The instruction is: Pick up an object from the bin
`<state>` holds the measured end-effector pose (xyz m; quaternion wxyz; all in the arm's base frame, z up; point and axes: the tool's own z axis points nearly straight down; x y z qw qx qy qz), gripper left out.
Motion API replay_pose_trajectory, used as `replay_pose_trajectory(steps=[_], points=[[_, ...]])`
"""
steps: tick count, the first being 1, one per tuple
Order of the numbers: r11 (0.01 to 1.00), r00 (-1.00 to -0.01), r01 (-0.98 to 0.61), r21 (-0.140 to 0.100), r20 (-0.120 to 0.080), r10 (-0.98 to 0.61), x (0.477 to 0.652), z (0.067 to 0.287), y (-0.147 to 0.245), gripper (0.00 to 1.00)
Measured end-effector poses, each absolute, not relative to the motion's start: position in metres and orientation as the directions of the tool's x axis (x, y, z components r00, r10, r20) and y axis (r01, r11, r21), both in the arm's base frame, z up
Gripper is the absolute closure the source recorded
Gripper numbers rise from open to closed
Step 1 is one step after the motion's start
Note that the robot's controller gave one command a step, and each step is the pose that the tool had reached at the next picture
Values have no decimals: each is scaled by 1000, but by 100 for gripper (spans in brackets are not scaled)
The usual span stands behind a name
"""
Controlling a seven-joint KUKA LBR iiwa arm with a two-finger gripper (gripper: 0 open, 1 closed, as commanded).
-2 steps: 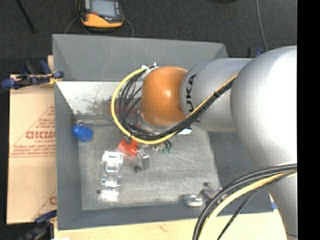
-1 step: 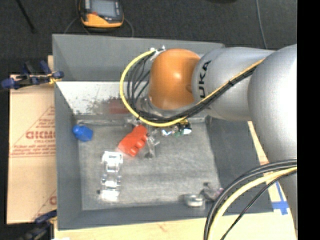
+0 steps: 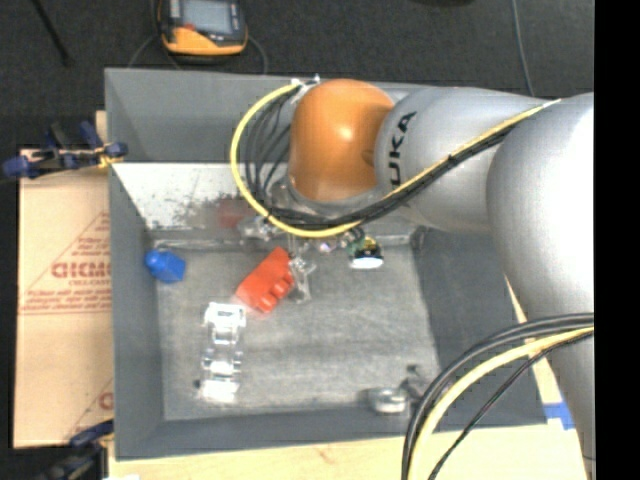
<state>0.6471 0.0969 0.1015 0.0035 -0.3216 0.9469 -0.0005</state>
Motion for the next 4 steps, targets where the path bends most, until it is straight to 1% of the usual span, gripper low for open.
replay_pose_trajectory(steps=[1, 2, 3, 4], points=[[726, -726, -688, -3, -3, -688, 641, 71, 94, 0], [730, -730, -684, -2, -8, -684, 643, 72, 94, 0], [731, -731, -682, -2, -8, -682, 644, 74, 94, 100], [734, -734, -679, -2, -9, -679, 645, 78, 94, 100]])
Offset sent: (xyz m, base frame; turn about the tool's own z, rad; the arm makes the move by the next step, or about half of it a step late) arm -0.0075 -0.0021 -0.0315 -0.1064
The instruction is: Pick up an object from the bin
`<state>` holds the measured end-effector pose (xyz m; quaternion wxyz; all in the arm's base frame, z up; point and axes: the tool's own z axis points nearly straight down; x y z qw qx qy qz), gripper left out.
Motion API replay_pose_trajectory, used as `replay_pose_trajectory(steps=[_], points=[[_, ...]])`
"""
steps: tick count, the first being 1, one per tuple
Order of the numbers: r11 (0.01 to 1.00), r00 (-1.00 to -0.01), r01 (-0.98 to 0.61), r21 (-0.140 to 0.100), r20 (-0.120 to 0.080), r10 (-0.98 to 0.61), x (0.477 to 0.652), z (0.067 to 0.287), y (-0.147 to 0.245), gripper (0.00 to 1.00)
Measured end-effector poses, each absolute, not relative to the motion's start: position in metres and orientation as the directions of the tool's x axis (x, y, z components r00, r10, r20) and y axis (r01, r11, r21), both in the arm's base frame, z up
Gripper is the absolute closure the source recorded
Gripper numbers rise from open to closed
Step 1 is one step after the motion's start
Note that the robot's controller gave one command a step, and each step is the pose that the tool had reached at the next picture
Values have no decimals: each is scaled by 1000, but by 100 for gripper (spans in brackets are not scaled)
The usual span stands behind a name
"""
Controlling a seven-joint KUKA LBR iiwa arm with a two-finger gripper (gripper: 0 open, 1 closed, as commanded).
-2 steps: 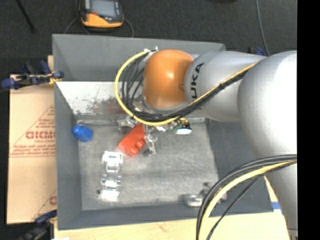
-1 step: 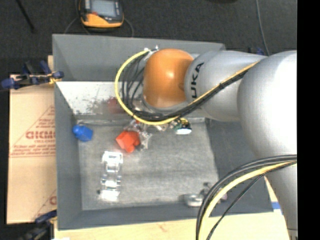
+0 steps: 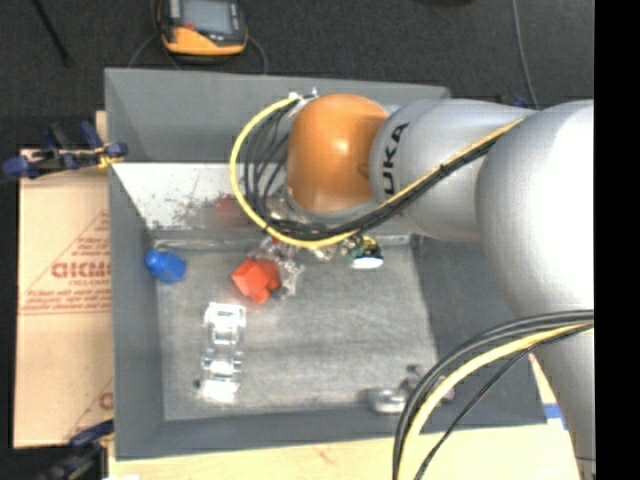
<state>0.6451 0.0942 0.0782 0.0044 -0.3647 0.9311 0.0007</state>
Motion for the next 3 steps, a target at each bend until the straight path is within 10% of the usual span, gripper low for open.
replay_pose_trajectory(steps=[3], points=[[744, -744, -668, -5, -7, -668, 652, 178, 93, 100]])
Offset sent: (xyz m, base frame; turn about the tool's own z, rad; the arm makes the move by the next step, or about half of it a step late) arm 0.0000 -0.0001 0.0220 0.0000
